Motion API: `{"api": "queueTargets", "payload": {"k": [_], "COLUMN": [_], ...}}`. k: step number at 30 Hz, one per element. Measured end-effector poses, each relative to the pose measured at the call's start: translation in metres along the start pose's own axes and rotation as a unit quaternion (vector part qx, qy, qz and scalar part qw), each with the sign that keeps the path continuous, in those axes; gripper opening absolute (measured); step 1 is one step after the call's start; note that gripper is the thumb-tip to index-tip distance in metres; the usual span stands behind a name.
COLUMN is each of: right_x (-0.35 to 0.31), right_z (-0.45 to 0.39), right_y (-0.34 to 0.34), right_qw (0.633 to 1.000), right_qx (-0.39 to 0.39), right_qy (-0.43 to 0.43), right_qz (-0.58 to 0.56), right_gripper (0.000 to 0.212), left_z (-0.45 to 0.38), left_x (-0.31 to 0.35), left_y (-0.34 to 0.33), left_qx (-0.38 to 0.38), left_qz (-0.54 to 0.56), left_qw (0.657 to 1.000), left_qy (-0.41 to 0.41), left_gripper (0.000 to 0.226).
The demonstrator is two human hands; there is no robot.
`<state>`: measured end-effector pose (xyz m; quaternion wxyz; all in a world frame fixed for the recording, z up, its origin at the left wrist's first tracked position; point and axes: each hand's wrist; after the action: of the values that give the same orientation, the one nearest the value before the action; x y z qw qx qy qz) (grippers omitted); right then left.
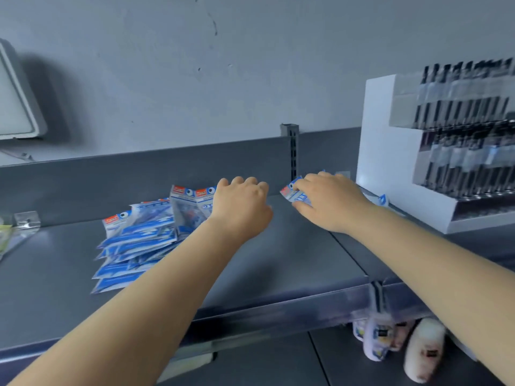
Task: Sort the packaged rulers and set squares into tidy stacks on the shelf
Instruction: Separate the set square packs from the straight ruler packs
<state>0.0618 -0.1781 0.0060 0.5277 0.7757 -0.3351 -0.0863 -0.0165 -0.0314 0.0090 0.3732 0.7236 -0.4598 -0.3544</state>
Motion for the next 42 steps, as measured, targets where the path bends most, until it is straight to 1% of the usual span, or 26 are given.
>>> {"api": "queueTargets", "payload": {"k": [4,8,10,13,16,18,20,21,24,26,28,31,35,38,40,42], "right_x": [0.042,0.073,0.085,0.099,0.104,0.105,0.106,0.107,0.105,0.104,0.104,0.105,0.103,0.094,0.09,0.087], "right_z": [0.009,0.014,0.018,0.026,0.033,0.035,0.035,0.034,0.03,0.026,0.024,0.023,0.021,0.016,0.013,0.013], "right_y": [-0.009,-0.018,-0.026,-0.042,-0.053,-0.054,-0.052,-0.051,-0.049,-0.052,-0.055,-0.053,-0.046,-0.038,-0.034,-0.032], "right_qw": [0.999,0.996,0.993,0.979,0.968,0.968,0.971,0.973,0.968,0.96,0.951,0.923,0.895,0.897,0.895,0.881], "right_qx": [-0.016,-0.055,-0.084,-0.156,-0.206,-0.204,-0.183,-0.167,-0.113,-0.102,-0.115,-0.108,-0.114,-0.152,-0.17,-0.166], "right_qy": [-0.026,-0.062,-0.077,-0.11,-0.106,-0.095,-0.093,-0.097,-0.131,-0.162,-0.185,-0.226,-0.25,-0.253,-0.263,-0.278], "right_qz": [-0.015,-0.04,-0.041,-0.069,-0.1,-0.109,-0.119,-0.127,-0.18,-0.203,-0.219,-0.292,-0.352,-0.329,-0.318,-0.345], "right_gripper": [0.036,0.037,0.039,0.049,0.055,0.047,0.031,0.026,0.033,0.037,0.043,0.059,0.078,0.08,0.076,0.074], "left_z": [-0.015,-0.03,-0.038,-0.046,-0.049,-0.051,-0.053,-0.053,-0.054,-0.055,-0.056,-0.057,-0.055,-0.053,-0.053,-0.054], "left_x": [0.03,0.056,0.069,0.085,0.092,0.089,0.08,0.074,0.06,0.054,0.051,0.049,0.052,0.062,0.071,0.077], "left_y": [-0.008,-0.021,-0.03,-0.045,-0.059,-0.062,-0.06,-0.058,-0.054,-0.054,-0.053,-0.052,-0.055,-0.059,-0.061,-0.061], "left_qx": [-0.036,-0.077,-0.1,-0.141,-0.22,-0.241,-0.223,-0.22,-0.238,-0.25,-0.255,-0.254,-0.22,-0.208,-0.22,-0.229], "left_qz": [-0.004,0.001,0.003,0.043,0.097,0.107,0.111,0.124,0.178,0.204,0.218,0.228,0.267,0.307,0.35,0.438], "left_qw": [0.999,0.997,0.994,0.986,0.966,0.96,0.962,0.962,0.951,0.943,0.94,0.939,0.938,0.928,0.908,0.863], "left_qy": [-0.013,-0.032,-0.05,-0.075,-0.091,-0.1,-0.109,-0.108,-0.09,-0.075,-0.063,-0.052,-0.01,0.036,0.065,0.101], "left_gripper": [0.035,0.038,0.042,0.051,0.053,0.051,0.046,0.042,0.037,0.034,0.031,0.027,0.024,0.023,0.03,0.04]}}
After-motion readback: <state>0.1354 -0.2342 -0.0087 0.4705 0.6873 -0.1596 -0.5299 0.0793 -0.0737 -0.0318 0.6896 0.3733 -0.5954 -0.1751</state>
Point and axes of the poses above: each hand's wrist, its own z-axis away from the middle knuckle, its own y-axis out of the back of the hand, x = y × z, and after that the axes turned 7 degrees about y, right-handed
